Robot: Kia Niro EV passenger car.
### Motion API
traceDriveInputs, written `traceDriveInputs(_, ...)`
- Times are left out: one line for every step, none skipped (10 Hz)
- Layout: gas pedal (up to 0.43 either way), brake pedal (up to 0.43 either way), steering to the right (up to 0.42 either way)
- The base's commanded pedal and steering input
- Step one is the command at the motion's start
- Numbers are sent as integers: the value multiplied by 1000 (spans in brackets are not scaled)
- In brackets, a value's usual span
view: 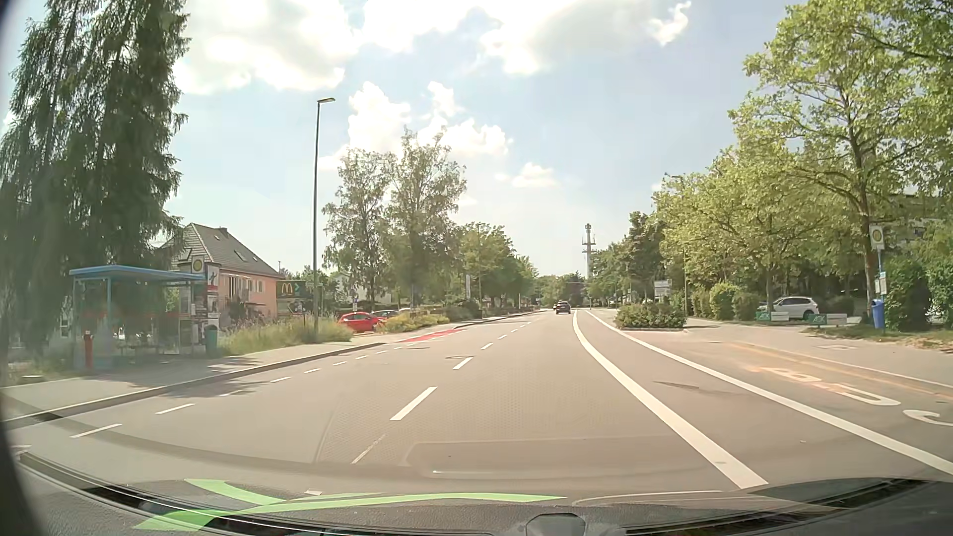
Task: Follow the waypoints while adhering to traffic rules and regulations
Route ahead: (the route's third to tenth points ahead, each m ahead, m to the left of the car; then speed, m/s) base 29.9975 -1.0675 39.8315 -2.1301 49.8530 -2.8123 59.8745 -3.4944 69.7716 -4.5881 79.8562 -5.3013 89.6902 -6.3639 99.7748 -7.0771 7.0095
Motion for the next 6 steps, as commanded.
traceDriveInputs(189,0,10)
traceDriveInputs(189,0,10)
traceDriveInputs(177,0,10)
traceDriveInputs(177,0,10)
traceDriveInputs(177,0,10)
traceDriveInputs(177,0,10)
